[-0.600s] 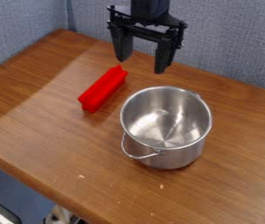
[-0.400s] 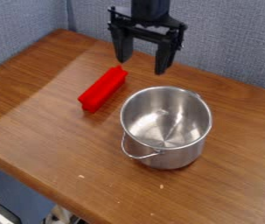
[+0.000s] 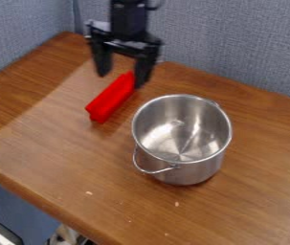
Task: Put the red object in the metal pot
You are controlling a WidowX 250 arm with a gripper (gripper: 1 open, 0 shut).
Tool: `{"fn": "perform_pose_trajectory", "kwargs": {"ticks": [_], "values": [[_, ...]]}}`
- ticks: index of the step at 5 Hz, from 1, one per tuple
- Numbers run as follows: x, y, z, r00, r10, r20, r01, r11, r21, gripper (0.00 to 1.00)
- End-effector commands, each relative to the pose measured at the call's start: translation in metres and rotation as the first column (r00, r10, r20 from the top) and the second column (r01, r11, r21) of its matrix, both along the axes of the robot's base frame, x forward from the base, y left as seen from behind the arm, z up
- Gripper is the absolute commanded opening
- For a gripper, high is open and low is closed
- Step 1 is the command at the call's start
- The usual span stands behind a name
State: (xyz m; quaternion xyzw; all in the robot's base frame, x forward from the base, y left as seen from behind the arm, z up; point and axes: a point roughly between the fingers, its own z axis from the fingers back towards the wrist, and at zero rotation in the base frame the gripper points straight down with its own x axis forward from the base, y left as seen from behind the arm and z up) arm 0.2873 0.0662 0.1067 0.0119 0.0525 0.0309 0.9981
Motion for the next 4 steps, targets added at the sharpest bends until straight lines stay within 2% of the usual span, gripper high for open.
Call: {"fn": "perform_pose_trajectory", "kwargs": {"ticks": [1, 2, 3, 4], "values": [[0.003, 0.033, 0.004, 0.999, -0.032, 0.042, 0.031, 0.999, 0.031, 1.0], [0.01, 0.045, -0.014, 0.997, 0.042, 0.062, -0.045, 0.998, 0.035, 1.0], [0.018, 0.041, -0.027, 0.991, 0.103, 0.085, -0.106, 0.994, 0.031, 1.0], [0.027, 0.033, -0.038, 0.984, 0.15, 0.095, -0.152, 0.988, 0.012, 1.0]]}}
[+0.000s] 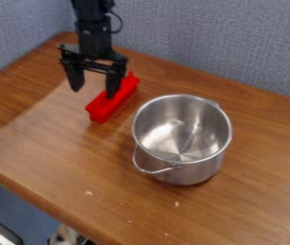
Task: Put the red object in the metal pot
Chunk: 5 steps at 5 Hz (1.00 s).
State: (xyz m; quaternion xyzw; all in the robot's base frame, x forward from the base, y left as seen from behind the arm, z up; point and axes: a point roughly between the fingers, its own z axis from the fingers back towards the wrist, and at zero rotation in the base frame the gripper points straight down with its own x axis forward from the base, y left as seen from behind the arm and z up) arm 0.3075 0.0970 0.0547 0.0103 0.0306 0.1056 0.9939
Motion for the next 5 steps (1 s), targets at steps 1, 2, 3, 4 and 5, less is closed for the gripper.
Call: {"fn": "perform_pose_trajectory", "kwargs": {"ticks": [1, 2, 3, 4, 5], "values": [[0.013, -0.006, 0.007, 0.997, -0.062, 0.055, 0.061, 0.998, 0.009, 1.0], [0.016, -0.008, 0.001, 0.994, -0.094, 0.048, 0.094, 0.996, 0.008, 1.0], [0.014, 0.002, -0.015, 0.992, -0.113, 0.052, 0.113, 0.994, 0.01, 1.0], [0.013, 0.013, -0.02, 0.99, -0.132, 0.053, 0.132, 0.991, 0.007, 0.0], [0.017, 0.018, -0.021, 0.984, -0.167, 0.057, 0.168, 0.986, 0.003, 0.0]]}}
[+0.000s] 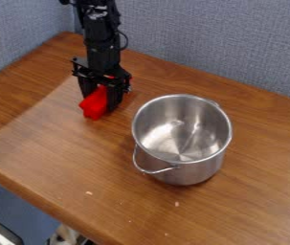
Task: Put the red object in the metal pot
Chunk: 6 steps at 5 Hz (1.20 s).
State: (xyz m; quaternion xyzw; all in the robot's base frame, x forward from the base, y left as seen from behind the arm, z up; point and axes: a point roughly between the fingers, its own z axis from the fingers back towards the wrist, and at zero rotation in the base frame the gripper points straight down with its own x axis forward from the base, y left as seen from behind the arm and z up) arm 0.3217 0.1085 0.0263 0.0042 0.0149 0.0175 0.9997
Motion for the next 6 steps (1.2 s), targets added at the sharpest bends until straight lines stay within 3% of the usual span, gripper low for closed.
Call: {"fn": "perform_pose_trajectory", "kwargs": {"ticks": [1, 2, 3, 4, 6], "values": [[0.007, 0.011, 0.007, 0.999, -0.026, 0.03, 0.026, 1.0, 0.007, 0.0], [0.01, 0.015, 0.007, 0.998, -0.058, 0.033, 0.058, 0.998, 0.003, 0.0], [0.012, 0.016, 0.011, 0.997, -0.07, 0.037, 0.07, 0.998, -0.001, 1.0], [0.014, 0.019, 0.016, 0.996, -0.078, 0.036, 0.079, 0.997, -0.002, 1.0], [0.008, 0.008, 0.009, 0.997, -0.071, 0.033, 0.071, 0.997, 0.0, 1.0]]}}
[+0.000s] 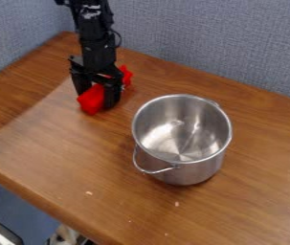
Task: Put the red object in the metal pot
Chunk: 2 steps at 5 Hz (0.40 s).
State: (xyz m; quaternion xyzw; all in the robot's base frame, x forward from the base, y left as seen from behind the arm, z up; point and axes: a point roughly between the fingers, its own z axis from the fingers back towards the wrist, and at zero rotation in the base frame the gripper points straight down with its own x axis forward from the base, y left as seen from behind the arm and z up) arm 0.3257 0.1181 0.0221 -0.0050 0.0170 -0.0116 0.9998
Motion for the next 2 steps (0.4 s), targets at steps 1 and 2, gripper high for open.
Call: {"fn": "perform_pose_trajectory", "kwargs": {"ticks": [1, 2], "values": [[0.0031, -0.0056, 0.0206, 0.999, 0.0, 0.037, 0.0, 1.0, 0.019, 1.0], [0.0021, -0.0097, 0.0271, 0.999, 0.011, 0.036, -0.012, 1.0, 0.02, 1.0]]}}
